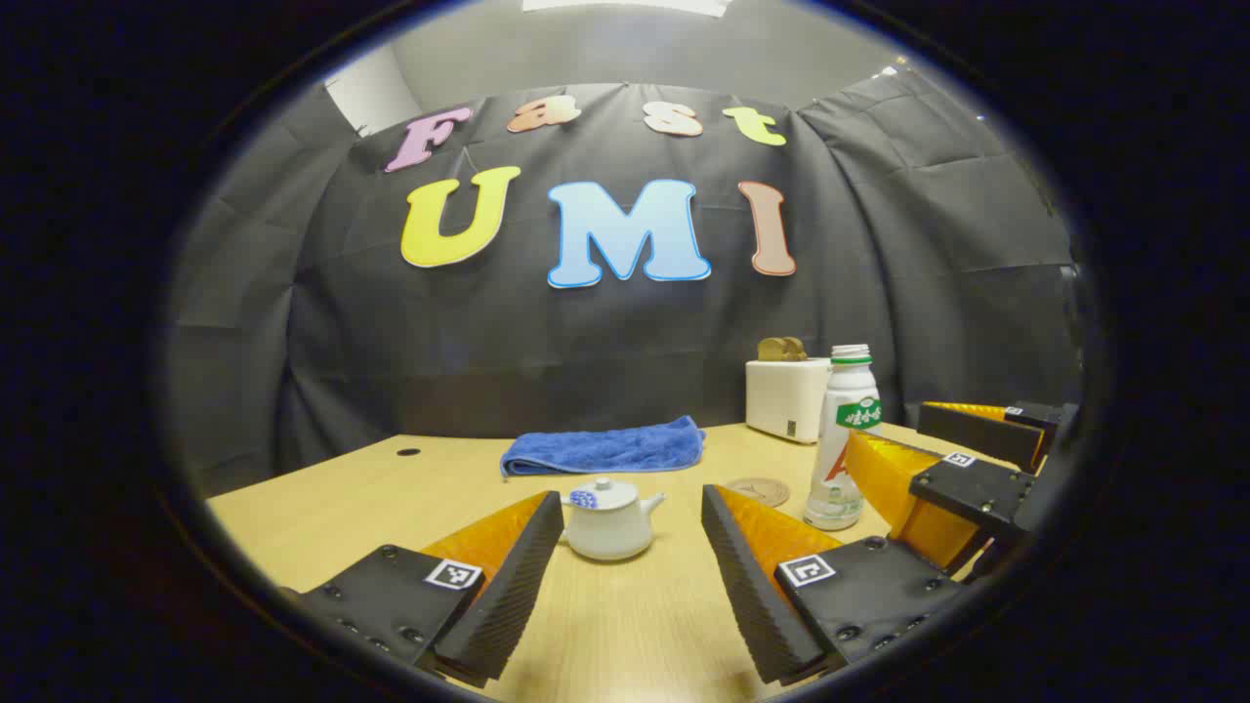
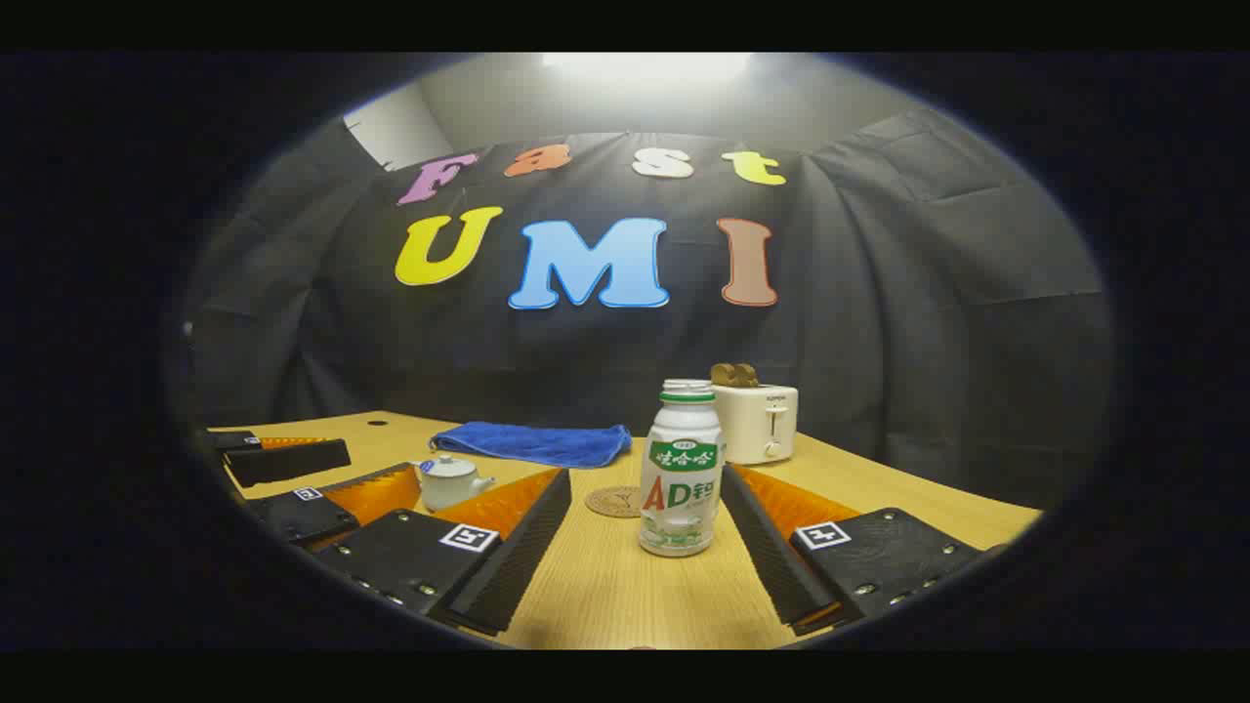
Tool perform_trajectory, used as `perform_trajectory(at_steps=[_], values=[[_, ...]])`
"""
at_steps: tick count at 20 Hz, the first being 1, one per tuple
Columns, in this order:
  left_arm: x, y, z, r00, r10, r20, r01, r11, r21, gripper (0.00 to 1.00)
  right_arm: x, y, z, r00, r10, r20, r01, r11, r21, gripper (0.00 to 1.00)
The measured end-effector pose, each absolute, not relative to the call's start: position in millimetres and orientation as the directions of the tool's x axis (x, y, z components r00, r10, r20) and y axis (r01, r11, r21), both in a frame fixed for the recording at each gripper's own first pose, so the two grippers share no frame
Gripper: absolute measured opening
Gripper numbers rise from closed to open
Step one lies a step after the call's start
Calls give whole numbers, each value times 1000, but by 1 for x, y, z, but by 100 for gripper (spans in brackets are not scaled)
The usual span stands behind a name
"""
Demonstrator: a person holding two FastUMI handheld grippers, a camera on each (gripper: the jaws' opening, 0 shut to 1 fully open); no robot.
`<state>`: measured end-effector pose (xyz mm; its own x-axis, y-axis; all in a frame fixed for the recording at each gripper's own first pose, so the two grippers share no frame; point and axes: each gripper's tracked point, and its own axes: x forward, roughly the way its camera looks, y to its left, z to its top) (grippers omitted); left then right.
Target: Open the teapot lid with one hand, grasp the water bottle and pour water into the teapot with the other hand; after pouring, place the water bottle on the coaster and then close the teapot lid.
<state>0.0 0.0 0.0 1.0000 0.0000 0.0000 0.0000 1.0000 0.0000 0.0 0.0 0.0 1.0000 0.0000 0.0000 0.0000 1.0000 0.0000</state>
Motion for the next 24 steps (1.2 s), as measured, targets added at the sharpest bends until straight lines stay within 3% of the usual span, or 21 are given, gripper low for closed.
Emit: perform_trajectory(at_steps=[7,11,24], values=[[10,26,15,999,46,-7,-47,996,-71,98,8,1,6,1000,-1,-18,1,1000,-19,95],[19,28,16,999,44,-6,-44,995,-85,93,11,-7,2,999,-25,-27,25,1000,1,95],[68,25,-2,997,-13,-76,9,998,-58,93,20,-13,14,999,-53,-9,53,998,-24,95]])
